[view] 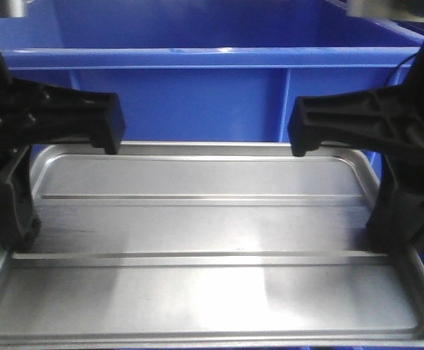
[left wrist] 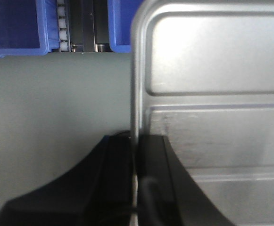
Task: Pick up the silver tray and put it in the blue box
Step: 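Carry the tray with both grippers over the blue bin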
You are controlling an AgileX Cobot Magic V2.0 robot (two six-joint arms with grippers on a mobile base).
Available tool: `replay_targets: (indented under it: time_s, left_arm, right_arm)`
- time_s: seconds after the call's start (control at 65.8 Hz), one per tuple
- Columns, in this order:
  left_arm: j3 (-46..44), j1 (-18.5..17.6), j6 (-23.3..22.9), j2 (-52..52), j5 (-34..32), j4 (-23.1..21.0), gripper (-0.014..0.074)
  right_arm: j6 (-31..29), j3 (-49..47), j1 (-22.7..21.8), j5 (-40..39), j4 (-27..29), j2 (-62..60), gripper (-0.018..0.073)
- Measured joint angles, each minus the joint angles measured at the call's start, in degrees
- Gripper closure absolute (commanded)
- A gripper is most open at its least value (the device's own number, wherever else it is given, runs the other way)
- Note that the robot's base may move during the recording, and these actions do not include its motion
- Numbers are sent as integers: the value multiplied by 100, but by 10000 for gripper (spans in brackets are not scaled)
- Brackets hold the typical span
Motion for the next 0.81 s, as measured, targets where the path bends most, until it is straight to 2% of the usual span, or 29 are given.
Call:
replay_targets:
  time_s: [0.805]
  left_arm:
    - [0, 0, 0, 0, 5, 66, 611]
  right_arm:
    - [0, 0, 0, -46, 0, 0, 491]
